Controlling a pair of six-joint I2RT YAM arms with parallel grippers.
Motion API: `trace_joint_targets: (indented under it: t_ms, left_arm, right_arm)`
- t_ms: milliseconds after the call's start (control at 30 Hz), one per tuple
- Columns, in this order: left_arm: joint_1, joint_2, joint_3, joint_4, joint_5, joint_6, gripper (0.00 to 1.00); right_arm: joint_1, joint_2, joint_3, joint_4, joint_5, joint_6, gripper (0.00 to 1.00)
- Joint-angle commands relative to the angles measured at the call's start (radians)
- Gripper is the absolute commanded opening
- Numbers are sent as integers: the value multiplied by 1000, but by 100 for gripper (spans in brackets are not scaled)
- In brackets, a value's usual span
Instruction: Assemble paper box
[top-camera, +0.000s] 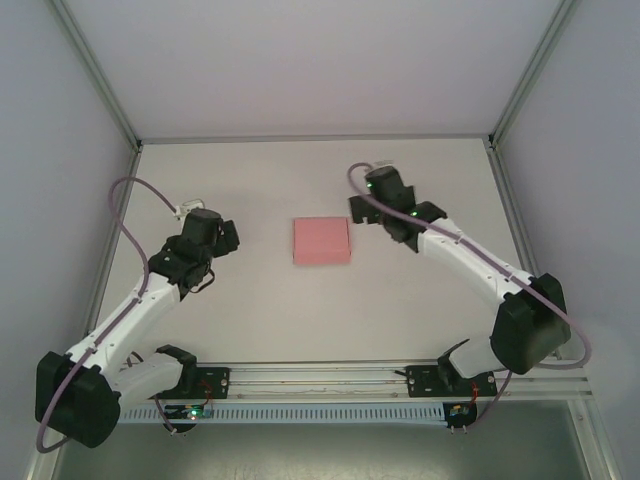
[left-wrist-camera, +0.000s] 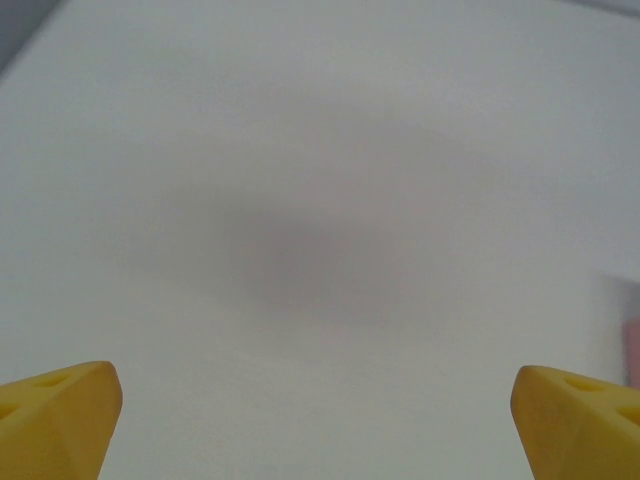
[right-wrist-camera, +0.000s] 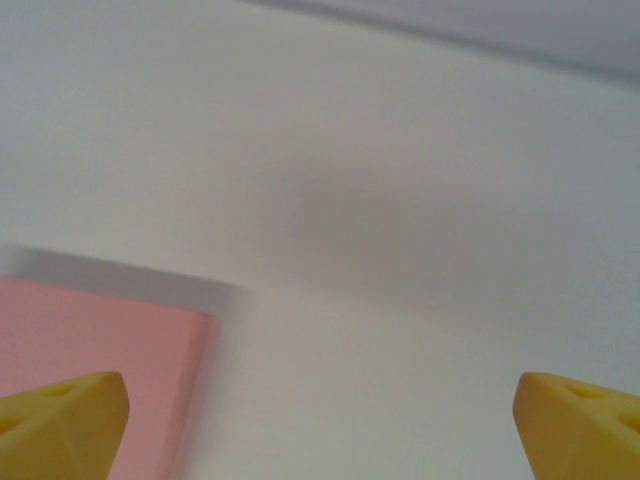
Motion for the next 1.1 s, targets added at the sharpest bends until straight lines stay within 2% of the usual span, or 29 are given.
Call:
trace_joint_targets:
  t_ms: [0,67,167,300,400,467,500,600,633,667,700,767,833,867,900,1000,1067]
  left_arm:
    - [59,-23,-94,233,-182,94,100]
    - [106,-17,-165,376,-217,115,100]
    - [172,2,-242,533,-171,131,100]
    - [201,75,-326,742,-128,246,100]
    - [209,144,-345,812,-71,294,100]
    - [210,197,-359,877,-18,303,100]
    - [211,226,-364,915,11,311,100]
    - [214,281,-334,950,87,360,100]
    - [216,296,-329,972,110,379,100]
    - [220,316,-331,1012,130,399,100]
    - [224,333,-325,1028,142,424,100]
    - [237,392,-341,1124,203,473,100]
    - [265,562,-382,1382,231,459,100]
    - [267,566,-379,1429,213,455,100]
    - [277,487,-344,1208,242,426,100]
    - [282,542,-355,1320,241,434,100]
    - [282,515,-333,1218,225,421,100]
  right_arm:
    - [-126,-18,-94,-81,14,218,98]
    - [-207,-68,-201,49,-14,200,98]
    - [-288,-148,-369,279,-21,107,98]
    - [-300,-231,-565,619,21,-76,98]
    - [-313,-248,-597,694,-54,-179,98]
    - [-315,-238,-646,807,-70,-233,98]
    - [-317,-226,-691,901,-70,-264,98]
    - [-327,-139,-866,1339,-107,-368,98]
    - [-334,-97,-919,1511,-113,-351,98]
    - [-346,-71,-942,1587,-128,-334,98]
    - [-358,-46,-946,1606,-139,-325,98]
    - [-396,20,-918,1608,-241,-314,98]
    - [-420,104,-865,1615,-307,-297,98]
    - [-442,83,-840,1525,-314,-273,98]
    - [-466,53,-787,1383,-324,-252,98]
    - [-472,91,-817,1513,-332,-236,98]
    - [-472,62,-800,1425,-333,-246,98]
